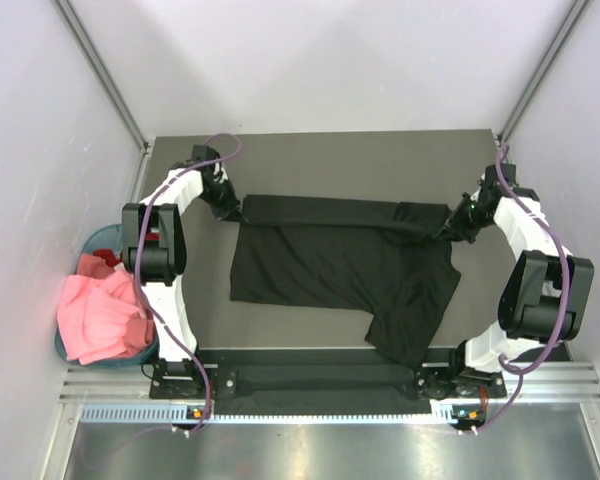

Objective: Fold and stack the t-shirts
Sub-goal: Fold the tshirt

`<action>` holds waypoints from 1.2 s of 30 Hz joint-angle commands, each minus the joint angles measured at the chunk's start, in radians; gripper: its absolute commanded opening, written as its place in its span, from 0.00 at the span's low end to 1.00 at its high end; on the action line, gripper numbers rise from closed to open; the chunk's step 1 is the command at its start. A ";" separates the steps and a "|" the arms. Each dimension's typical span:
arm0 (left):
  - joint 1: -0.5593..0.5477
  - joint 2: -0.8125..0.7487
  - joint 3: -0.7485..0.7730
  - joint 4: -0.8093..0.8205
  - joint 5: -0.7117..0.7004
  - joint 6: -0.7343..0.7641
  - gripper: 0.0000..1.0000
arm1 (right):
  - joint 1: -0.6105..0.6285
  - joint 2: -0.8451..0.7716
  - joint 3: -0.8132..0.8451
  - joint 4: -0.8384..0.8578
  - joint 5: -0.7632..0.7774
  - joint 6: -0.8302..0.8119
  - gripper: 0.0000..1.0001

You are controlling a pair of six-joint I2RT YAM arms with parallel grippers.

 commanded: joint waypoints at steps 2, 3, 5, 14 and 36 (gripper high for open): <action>0.005 -0.050 -0.012 -0.012 -0.014 0.022 0.00 | -0.022 -0.060 -0.022 0.002 0.028 -0.042 0.00; 0.005 -0.050 -0.016 -0.013 -0.016 0.022 0.00 | -0.027 -0.060 -0.025 0.000 0.031 -0.049 0.00; 0.003 -0.050 -0.027 -0.009 -0.016 0.022 0.00 | -0.031 -0.054 -0.028 -0.009 0.046 -0.068 0.00; 0.003 -0.033 -0.033 -0.007 -0.037 0.022 0.00 | -0.039 -0.023 -0.049 0.010 0.034 -0.086 0.00; -0.025 -0.149 -0.035 -0.055 -0.094 0.022 0.40 | -0.041 0.011 -0.011 -0.015 0.065 -0.189 0.37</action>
